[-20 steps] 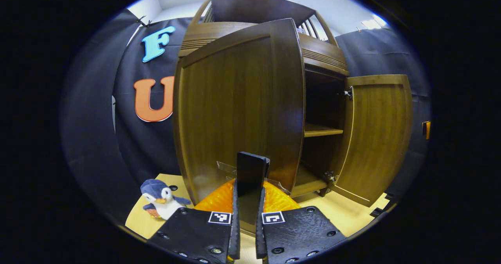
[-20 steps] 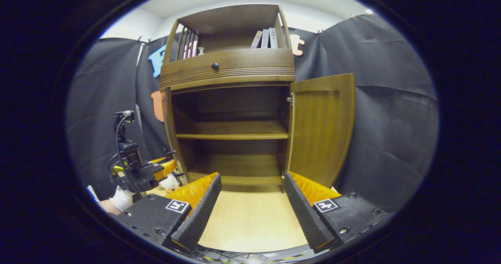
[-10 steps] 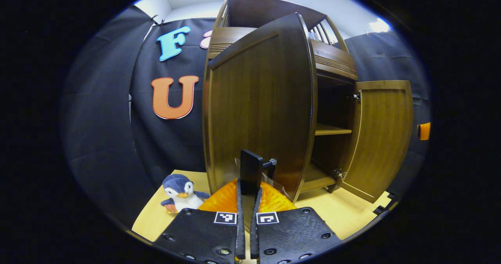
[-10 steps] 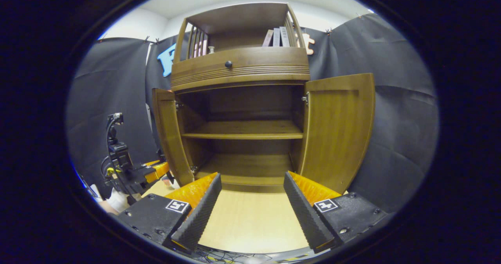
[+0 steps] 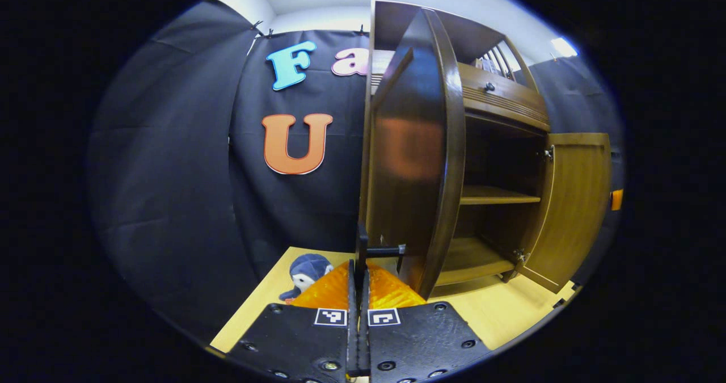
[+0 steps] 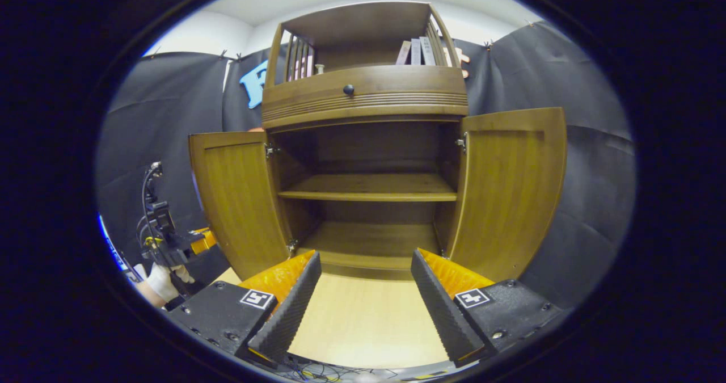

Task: Open the right door of the double-door shoe cabinet with the right hand, and open the left door with the left hand.

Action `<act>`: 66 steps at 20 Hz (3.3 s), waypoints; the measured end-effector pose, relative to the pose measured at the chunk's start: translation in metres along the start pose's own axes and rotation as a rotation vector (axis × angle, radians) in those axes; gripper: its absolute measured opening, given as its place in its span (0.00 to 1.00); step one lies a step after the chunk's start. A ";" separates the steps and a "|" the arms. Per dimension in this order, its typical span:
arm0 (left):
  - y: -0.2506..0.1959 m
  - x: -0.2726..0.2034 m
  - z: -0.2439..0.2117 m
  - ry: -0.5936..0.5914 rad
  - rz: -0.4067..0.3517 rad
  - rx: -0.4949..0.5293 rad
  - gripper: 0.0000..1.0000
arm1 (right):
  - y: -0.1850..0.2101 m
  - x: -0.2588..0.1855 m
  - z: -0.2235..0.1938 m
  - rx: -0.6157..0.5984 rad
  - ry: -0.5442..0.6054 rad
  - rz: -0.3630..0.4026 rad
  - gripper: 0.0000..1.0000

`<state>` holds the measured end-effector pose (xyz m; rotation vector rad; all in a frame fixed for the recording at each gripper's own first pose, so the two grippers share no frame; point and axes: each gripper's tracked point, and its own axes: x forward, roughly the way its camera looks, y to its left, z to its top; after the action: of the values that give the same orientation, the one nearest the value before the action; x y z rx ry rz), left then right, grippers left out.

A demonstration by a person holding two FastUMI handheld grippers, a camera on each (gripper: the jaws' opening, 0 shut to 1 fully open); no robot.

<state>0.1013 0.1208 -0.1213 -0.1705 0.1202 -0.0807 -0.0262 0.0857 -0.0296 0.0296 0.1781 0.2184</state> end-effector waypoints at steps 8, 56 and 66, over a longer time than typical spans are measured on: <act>0.021 0.005 0.002 -0.014 -0.086 0.034 0.00 | 0.005 0.007 -0.007 -0.005 0.019 0.011 1.00; -0.135 -0.054 0.112 -0.051 0.000 0.061 0.96 | -0.096 0.022 0.050 0.013 -0.100 -0.078 0.99; -0.170 -0.082 0.080 -0.019 0.043 0.129 0.96 | -0.117 0.011 0.046 0.008 -0.107 -0.107 1.00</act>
<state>0.0181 -0.0258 -0.0042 -0.0403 0.0989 -0.0437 0.0171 -0.0268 0.0078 0.0390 0.0740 0.1095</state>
